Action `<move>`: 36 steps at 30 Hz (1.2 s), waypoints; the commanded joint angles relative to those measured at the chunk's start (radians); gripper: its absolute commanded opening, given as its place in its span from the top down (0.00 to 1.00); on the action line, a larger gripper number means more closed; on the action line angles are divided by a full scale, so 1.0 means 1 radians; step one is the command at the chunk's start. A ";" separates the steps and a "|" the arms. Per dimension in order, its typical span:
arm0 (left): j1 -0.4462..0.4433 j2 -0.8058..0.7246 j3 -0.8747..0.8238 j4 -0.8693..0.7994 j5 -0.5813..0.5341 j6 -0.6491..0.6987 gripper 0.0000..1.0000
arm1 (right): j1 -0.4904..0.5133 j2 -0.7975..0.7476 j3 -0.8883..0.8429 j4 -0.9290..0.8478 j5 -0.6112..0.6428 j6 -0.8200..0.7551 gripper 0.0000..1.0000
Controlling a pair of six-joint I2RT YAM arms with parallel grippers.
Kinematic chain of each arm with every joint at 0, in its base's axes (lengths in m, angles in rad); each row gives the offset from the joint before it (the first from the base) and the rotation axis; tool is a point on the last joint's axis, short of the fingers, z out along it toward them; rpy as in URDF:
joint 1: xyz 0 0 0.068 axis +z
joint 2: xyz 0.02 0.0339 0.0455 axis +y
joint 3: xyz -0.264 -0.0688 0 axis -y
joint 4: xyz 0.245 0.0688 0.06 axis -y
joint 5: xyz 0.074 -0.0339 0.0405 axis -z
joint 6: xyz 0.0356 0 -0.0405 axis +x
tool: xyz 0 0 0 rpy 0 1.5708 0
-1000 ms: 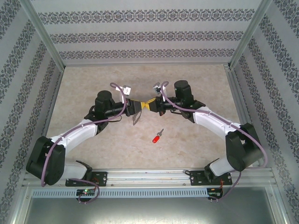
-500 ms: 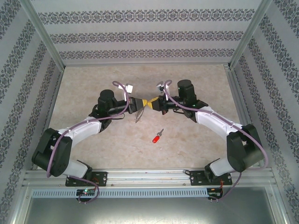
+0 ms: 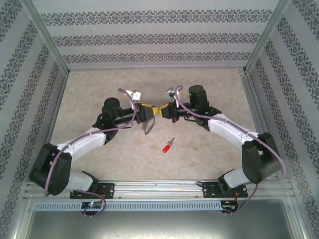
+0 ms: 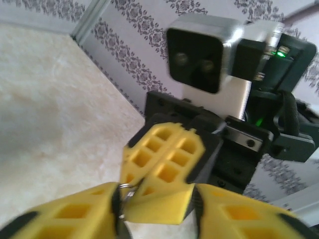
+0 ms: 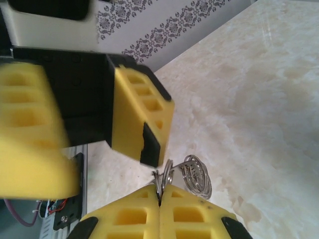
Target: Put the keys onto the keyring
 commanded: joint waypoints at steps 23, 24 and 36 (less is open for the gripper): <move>-0.019 -0.315 -0.073 -0.306 -0.438 0.167 0.24 | 0.195 0.283 -0.057 0.141 0.330 0.077 1.00; -0.019 -0.312 -0.072 -0.304 -0.435 0.166 0.24 | 0.198 0.285 -0.067 0.135 0.353 0.072 1.00; -0.019 -0.279 -0.067 -0.262 -0.413 0.155 0.23 | 0.240 0.355 -0.083 0.029 0.499 0.070 1.00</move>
